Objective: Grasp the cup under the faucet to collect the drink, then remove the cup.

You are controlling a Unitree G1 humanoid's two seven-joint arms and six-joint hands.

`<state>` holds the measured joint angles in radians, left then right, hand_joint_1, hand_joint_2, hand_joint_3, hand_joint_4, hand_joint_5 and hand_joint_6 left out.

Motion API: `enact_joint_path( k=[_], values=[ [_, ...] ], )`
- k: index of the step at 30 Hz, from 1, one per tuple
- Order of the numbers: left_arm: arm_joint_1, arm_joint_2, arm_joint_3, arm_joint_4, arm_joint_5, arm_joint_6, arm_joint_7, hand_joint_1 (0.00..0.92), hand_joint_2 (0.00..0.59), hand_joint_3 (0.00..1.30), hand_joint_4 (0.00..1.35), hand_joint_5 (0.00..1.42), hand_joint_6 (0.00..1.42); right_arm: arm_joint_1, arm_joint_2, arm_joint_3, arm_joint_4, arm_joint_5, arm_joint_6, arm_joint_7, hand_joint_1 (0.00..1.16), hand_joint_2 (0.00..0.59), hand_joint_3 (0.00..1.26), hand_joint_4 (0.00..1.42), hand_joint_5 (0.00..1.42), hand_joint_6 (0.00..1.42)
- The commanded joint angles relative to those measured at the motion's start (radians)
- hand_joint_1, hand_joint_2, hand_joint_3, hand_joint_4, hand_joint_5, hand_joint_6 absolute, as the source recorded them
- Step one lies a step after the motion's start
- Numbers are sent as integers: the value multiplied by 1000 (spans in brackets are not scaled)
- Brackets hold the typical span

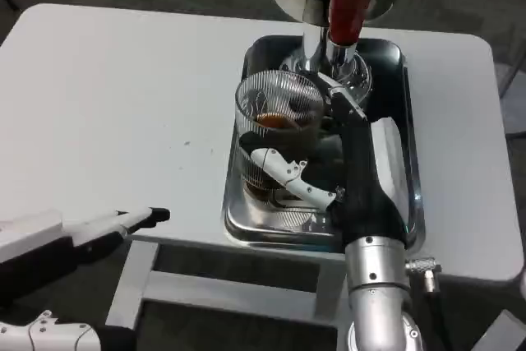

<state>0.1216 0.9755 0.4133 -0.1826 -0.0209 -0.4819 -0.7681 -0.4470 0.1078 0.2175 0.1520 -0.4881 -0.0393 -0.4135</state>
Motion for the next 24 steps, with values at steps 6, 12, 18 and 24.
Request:
enact_joint_path(
  k=[6,12,18,24],
  values=[
    [8,12,-7,4,2,-4,-13,0,84,0,0,0,177,43,19,19,-1,-46,-12,-91,729,255,422,563,639,915],
    [12,11,-4,0,1,-5,-13,0,86,0,0,0,179,56,20,25,-8,-64,-37,-159,733,256,501,654,729,1058],
    [9,9,-1,-6,-5,-13,-10,0,87,0,0,0,175,74,9,30,-39,-87,-59,-195,723,251,575,730,851,1220],
    [2,7,-3,-7,-11,-16,-9,0,87,0,0,0,169,106,-6,26,-114,-118,-38,-203,734,256,608,763,925,1329]
  ],
)
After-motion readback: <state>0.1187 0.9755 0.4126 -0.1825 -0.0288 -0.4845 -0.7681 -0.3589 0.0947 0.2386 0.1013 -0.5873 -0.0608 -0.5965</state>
